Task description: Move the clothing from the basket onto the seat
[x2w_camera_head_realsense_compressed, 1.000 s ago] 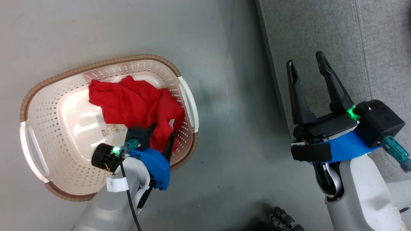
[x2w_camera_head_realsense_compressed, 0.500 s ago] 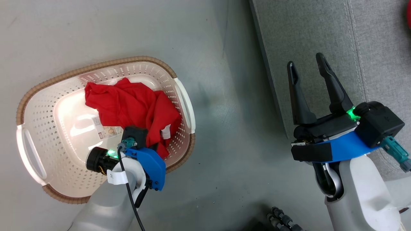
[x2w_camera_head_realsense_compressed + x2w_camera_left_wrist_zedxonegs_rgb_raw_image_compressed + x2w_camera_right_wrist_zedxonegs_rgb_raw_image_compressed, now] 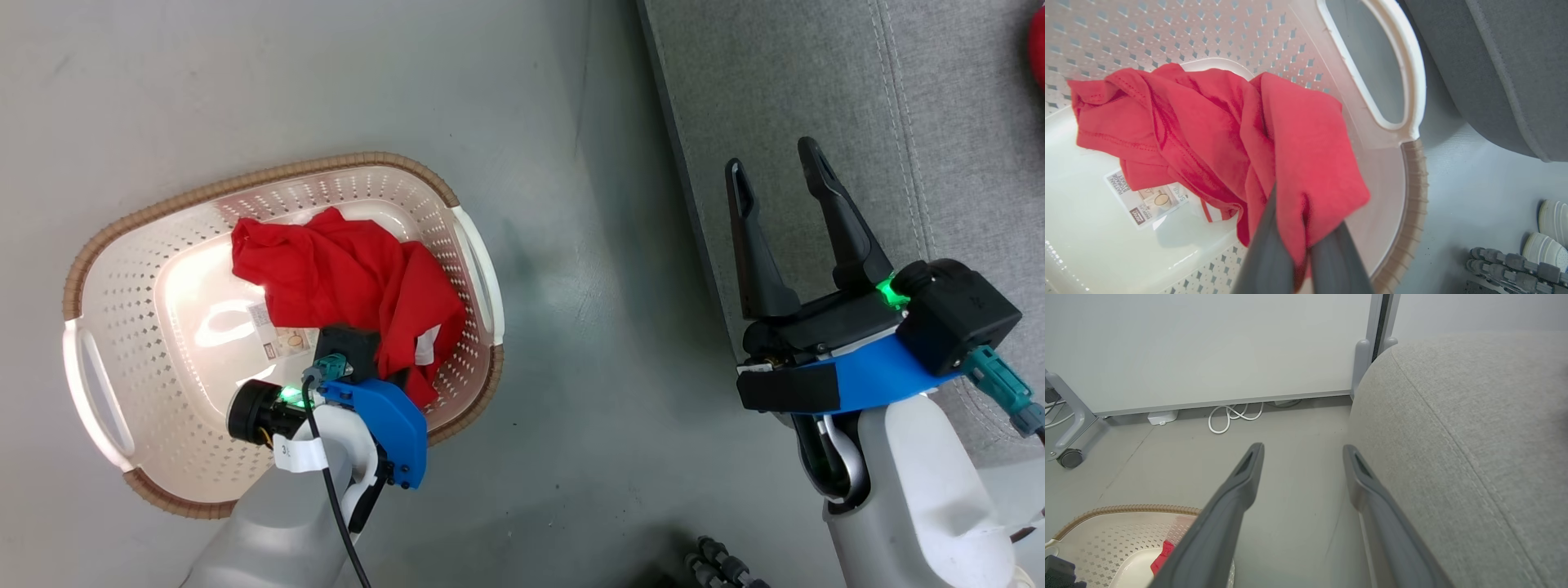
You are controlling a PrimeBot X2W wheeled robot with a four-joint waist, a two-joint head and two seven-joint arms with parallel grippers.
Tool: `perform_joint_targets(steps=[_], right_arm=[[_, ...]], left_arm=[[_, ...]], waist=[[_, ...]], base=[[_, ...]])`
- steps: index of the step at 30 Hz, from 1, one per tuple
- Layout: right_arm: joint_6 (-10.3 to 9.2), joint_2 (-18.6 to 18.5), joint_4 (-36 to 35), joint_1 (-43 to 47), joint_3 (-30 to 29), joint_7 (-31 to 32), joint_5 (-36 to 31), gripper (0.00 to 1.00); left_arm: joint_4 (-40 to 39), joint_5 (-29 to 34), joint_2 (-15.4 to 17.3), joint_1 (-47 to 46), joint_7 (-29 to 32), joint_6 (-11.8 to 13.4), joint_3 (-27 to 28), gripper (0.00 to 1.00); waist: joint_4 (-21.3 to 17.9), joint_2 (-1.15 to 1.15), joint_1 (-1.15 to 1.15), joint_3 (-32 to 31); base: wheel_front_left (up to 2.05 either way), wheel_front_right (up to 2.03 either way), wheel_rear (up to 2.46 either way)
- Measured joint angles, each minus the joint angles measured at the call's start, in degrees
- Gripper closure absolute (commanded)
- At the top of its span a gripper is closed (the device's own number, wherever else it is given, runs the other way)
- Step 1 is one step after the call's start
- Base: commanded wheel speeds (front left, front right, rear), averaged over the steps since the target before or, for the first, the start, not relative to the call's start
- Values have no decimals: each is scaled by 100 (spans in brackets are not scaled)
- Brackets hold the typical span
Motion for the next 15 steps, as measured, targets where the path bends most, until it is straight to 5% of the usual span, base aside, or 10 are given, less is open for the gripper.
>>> perform_joint_targets(steps=[15], right_arm=[[0,1,220,85,-57,-3,-94,0]], left_arm=[[-257,-337,-40,296,-69,0,83,100]], waist=[[181,0,0,-808]], base=[[0,0,0]])
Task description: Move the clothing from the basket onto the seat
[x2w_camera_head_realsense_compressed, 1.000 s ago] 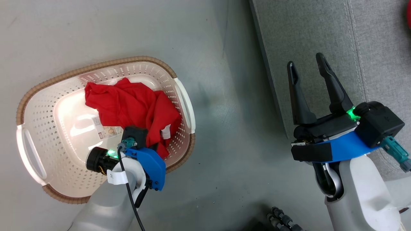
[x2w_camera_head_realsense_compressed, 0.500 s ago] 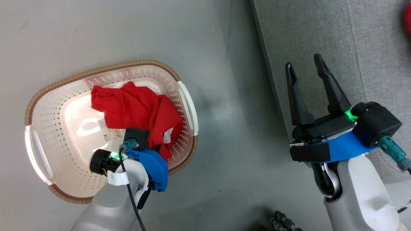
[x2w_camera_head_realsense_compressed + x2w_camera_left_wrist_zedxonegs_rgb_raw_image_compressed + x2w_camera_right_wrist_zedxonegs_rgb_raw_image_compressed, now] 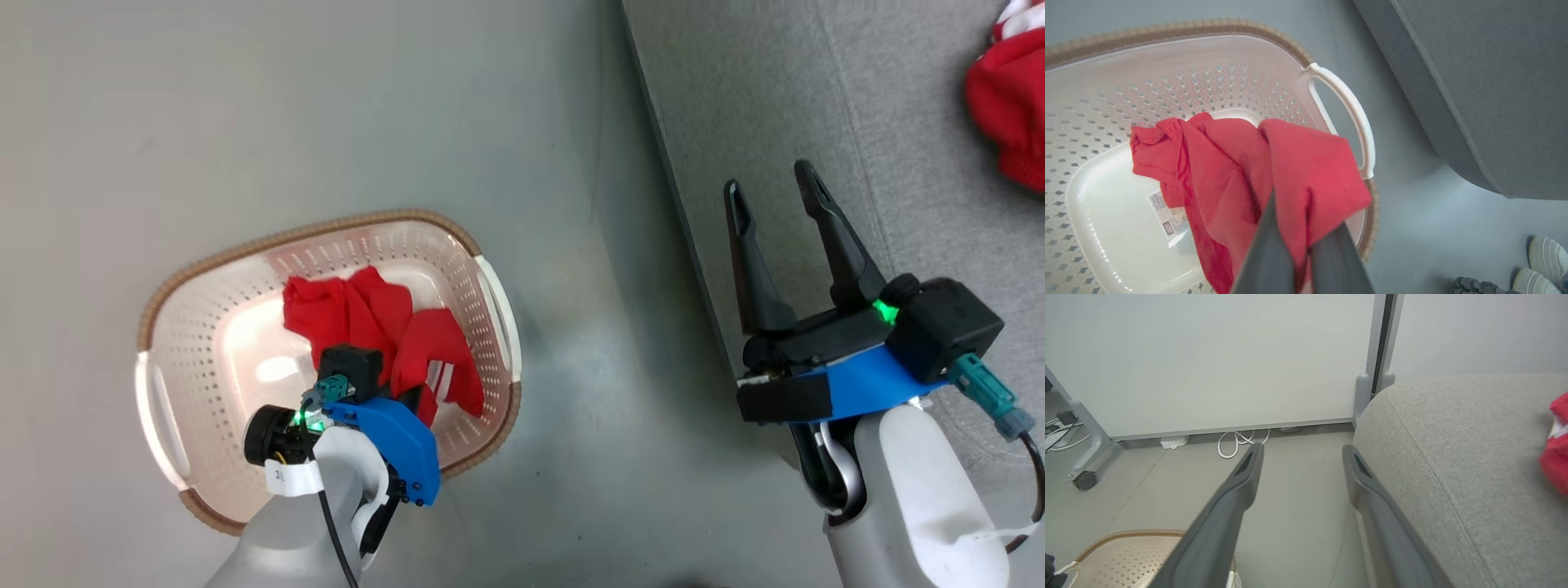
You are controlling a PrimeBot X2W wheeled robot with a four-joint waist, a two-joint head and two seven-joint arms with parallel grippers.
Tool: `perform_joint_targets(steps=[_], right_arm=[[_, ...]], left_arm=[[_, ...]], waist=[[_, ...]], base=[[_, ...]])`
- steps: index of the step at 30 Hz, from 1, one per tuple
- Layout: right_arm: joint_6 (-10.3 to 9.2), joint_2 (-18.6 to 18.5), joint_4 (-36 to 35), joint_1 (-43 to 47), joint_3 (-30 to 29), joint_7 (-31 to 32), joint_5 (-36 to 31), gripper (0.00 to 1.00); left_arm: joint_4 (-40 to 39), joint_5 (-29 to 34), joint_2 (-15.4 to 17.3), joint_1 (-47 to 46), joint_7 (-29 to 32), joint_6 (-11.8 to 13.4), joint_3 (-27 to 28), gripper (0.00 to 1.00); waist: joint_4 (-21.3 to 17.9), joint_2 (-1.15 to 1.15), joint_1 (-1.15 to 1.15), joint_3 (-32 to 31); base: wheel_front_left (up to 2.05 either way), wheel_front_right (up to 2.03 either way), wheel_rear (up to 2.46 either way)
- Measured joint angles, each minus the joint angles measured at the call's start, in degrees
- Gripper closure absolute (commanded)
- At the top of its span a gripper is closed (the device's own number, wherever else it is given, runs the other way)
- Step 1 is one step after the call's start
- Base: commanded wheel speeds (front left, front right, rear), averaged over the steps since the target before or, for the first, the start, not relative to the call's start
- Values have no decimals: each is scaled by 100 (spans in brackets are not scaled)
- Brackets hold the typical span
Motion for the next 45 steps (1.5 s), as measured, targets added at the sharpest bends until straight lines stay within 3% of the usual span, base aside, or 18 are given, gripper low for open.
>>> perform_joint_targets(steps=[12,26,34,45], right_arm=[[0,2,297,674,-170,194,-81,0],[0,2,270,1508,-281,528,-101,0],[-1,2,157,1861,-335,642,-62,0],[-1,2,93,1969,-357,701,-12,0]], left_arm=[[-914,409,87,662,-1,0,480,100],[-1641,678,-93,1117,0,0,309,100],[-1987,818,-177,1008,0,0,-66,100],[-2190,556,-221,265,0,0,-627,100]], waist=[[275,0,-1,-1413],[749,0,-2,-3034],[1075,1,-2,-3599],[1290,0,-1,-3807]], base=[[0,0,0],[0,0,0],[0,0,0],[0,0,0]])
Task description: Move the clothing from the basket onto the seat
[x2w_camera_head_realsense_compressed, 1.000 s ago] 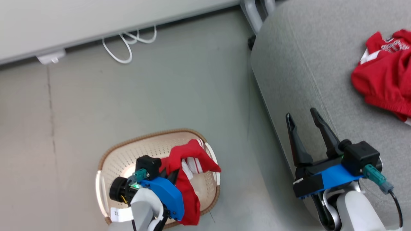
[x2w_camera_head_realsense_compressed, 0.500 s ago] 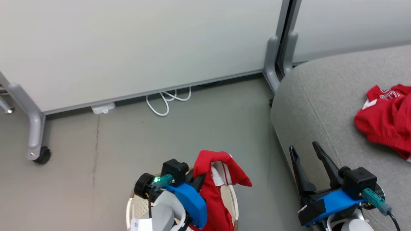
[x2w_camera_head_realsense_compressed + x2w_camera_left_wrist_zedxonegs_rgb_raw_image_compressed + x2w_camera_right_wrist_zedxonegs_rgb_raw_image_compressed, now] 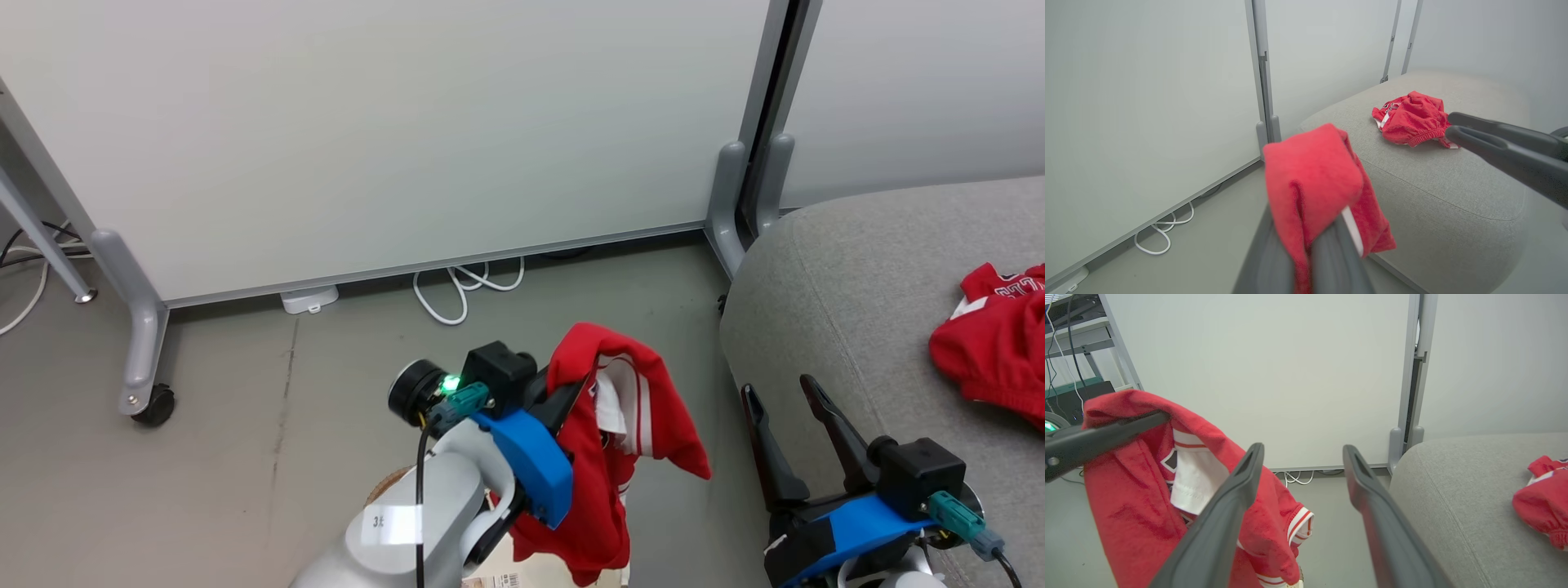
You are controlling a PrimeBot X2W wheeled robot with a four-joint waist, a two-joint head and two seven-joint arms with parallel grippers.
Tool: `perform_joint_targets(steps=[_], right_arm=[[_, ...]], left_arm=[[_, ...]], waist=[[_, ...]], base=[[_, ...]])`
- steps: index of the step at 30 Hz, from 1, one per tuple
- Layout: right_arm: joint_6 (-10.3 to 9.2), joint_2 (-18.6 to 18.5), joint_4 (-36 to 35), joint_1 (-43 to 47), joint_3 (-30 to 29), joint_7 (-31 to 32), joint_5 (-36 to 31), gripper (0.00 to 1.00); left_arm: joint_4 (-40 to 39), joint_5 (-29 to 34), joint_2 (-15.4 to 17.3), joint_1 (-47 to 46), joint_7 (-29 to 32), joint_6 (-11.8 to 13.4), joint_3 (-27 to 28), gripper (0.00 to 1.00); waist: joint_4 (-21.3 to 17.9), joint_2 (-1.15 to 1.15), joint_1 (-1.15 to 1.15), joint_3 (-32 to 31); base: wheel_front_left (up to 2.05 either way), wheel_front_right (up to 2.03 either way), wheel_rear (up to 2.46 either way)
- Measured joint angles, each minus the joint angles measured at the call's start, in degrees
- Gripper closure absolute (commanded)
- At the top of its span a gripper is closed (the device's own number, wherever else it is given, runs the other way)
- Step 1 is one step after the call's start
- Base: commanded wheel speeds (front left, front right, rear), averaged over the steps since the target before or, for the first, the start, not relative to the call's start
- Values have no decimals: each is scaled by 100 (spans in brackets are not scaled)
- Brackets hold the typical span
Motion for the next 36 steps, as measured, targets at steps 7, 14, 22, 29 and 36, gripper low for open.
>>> perform_joint_targets(steps=[7,14,22,29,36], right_arm=[[0,0,-3,22,-10,31,-1,0],[0,0,24,19,16,55,-1,0],[1,0,54,-4,86,56,10,0],[0,0,66,-9,80,59,10,0],[0,0,87,-26,119,82,5,0]], left_arm=[[-51,-483,-15,-578,0,0,-558,100],[-98,-1221,-25,-1279,35,-2,-1154,100],[-49,-1627,-24,-1649,26,-2,-1462,100],[-37,-1790,-24,-1680,15,-2,-1616,100],[-29,-1848,-24,-1741,1,-2,-1650,100]], waist=[[105,0,0,-25],[154,0,1,-21],[123,0,1,-1],[87,0,1,34],[79,0,1,64]], base=[[0,0,0],[0,0,0],[0,0,0],[0,0,0],[0,0,0]])
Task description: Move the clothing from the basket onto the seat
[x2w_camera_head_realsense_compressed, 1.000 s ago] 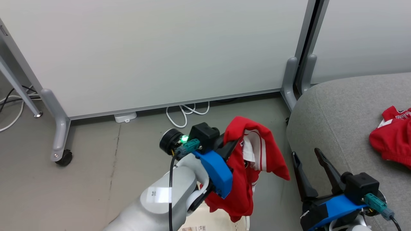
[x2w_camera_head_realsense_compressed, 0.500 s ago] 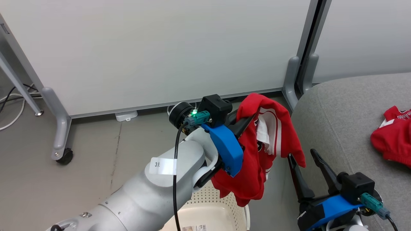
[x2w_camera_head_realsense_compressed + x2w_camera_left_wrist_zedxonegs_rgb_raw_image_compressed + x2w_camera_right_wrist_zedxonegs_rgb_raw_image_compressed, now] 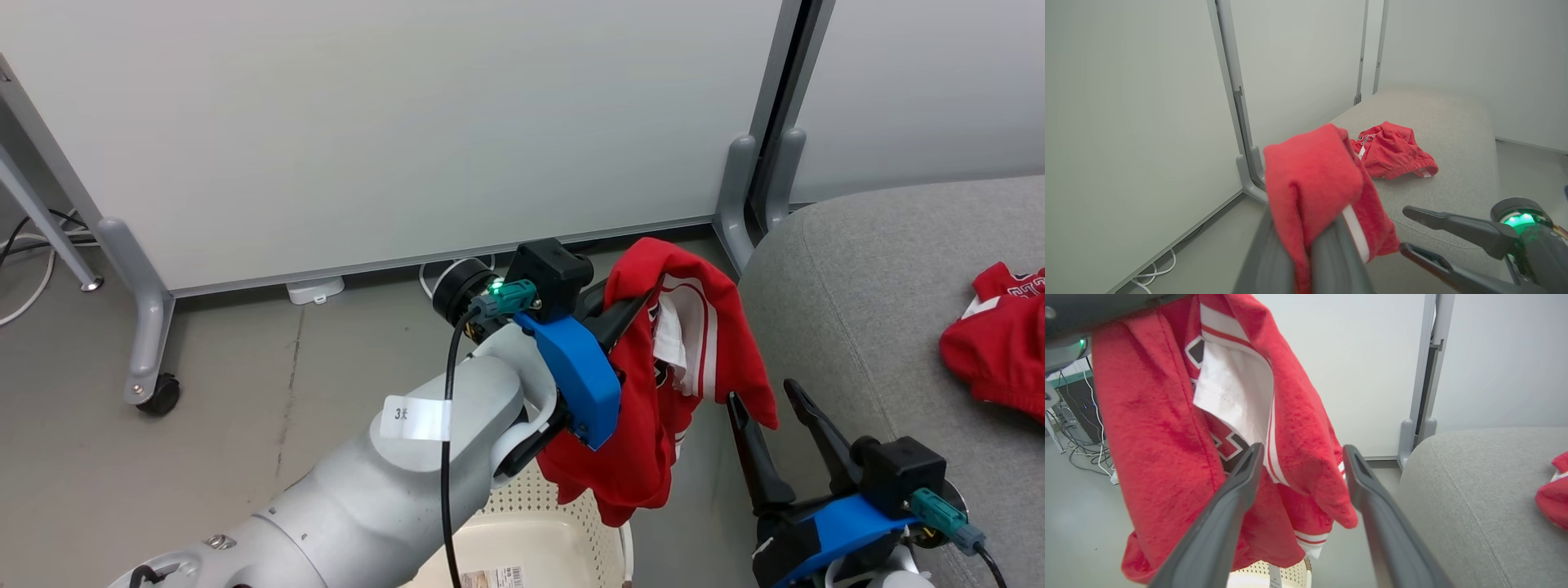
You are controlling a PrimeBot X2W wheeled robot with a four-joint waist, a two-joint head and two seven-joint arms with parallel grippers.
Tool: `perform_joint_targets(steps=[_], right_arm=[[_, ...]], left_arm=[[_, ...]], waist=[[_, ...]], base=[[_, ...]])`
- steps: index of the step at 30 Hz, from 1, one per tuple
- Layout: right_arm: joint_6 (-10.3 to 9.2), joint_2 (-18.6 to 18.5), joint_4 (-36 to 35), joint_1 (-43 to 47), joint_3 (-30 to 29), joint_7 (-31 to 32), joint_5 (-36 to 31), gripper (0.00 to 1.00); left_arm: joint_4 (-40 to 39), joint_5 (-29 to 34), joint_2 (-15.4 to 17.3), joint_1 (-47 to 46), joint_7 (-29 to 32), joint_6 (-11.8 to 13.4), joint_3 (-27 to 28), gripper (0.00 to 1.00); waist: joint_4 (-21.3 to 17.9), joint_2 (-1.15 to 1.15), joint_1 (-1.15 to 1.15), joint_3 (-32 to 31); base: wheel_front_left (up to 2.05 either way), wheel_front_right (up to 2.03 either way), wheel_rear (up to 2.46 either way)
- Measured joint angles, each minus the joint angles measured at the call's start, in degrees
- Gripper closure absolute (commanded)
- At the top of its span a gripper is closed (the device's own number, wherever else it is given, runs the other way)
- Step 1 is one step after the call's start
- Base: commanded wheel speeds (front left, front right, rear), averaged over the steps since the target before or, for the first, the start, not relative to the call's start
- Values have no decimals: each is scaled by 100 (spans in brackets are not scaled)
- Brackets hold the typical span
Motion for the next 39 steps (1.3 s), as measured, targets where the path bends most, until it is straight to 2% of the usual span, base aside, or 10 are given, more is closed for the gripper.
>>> perform_joint_targets(steps=[7,23,33,39], right_arm=[[0,0,63,-151,270,119,25,0],[0,4,641,-837,1724,156,549,0],[0,4,1016,-1127,1937,-47,810,0],[0,4,990,-1188,2068,-104,1047,0]], left_arm=[[-24,1,-1,1,-1,0,4,100],[-63,9,-1,3,-1,0,4,100],[-69,-3,0,48,-1,0,-42,100],[-41,-21,0,77,-1,0,-55,100]], waist=[[19,0,0,33],[32,0,0,90],[99,0,0,66],[92,0,0,40]], base=[[0,0,0],[0,0,0],[0,0,0],[0,0,0]])
